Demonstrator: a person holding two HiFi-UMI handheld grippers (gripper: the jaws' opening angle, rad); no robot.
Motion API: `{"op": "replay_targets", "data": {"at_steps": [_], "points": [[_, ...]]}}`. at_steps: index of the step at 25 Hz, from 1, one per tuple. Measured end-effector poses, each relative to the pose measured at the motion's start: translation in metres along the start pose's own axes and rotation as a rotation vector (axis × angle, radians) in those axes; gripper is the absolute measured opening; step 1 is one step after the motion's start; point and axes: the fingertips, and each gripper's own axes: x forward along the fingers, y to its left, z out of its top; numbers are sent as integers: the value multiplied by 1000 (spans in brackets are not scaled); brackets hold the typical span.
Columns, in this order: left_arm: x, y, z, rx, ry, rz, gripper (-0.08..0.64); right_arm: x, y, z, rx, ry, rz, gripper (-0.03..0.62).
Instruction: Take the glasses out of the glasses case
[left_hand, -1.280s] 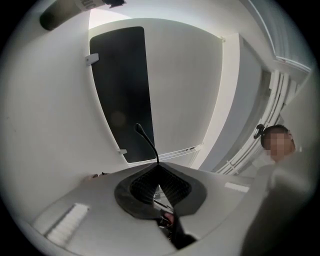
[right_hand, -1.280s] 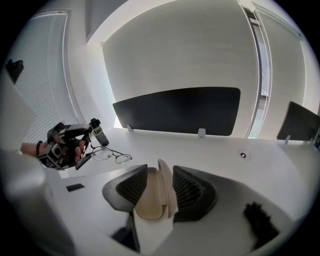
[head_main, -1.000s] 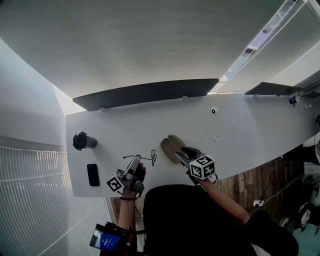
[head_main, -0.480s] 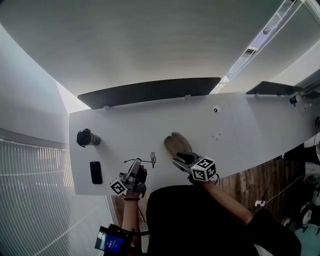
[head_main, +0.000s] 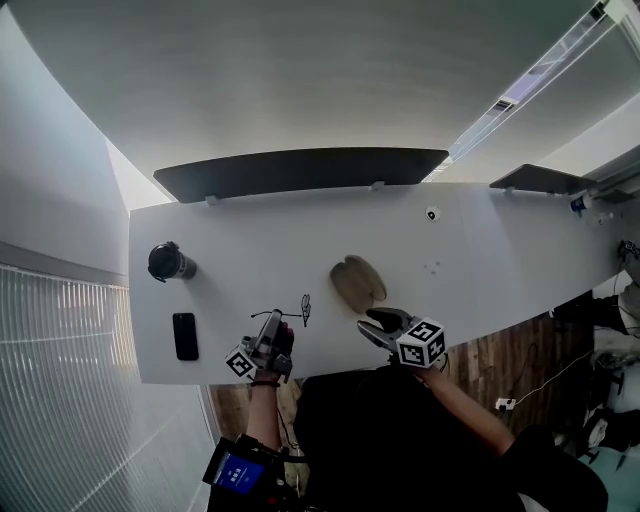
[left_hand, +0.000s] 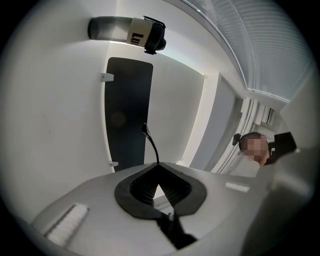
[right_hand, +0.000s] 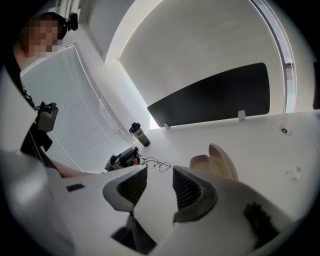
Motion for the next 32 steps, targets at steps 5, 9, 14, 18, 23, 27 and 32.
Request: {"op": "replay_targets", "data": {"at_steps": [5, 9, 14, 18, 23, 27, 32], "points": [[-23, 11, -4, 26, 8, -12, 9, -7, 15, 5, -84, -28, 9, 170], [-43, 25, -5, 10, 19, 28, 9, -4, 23, 12, -108, -73, 37, 169], [-66, 51, -12, -34, 19, 171, 12, -6, 26, 15, -125, -108, 38, 169], [-74, 62, -23, -120, 48, 245, 54, -9, 30, 21, -121, -146, 59, 156], [-83, 60, -42, -160, 114, 303, 103, -8, 32, 23, -131, -178, 63, 156], [-85, 44, -40, -90, 116, 359, 100, -9, 31, 27, -131, -209, 64, 156], [-73, 10, -33, 157, 173, 425, 57, -19, 26, 32, -135, -268, 60, 147]]}}
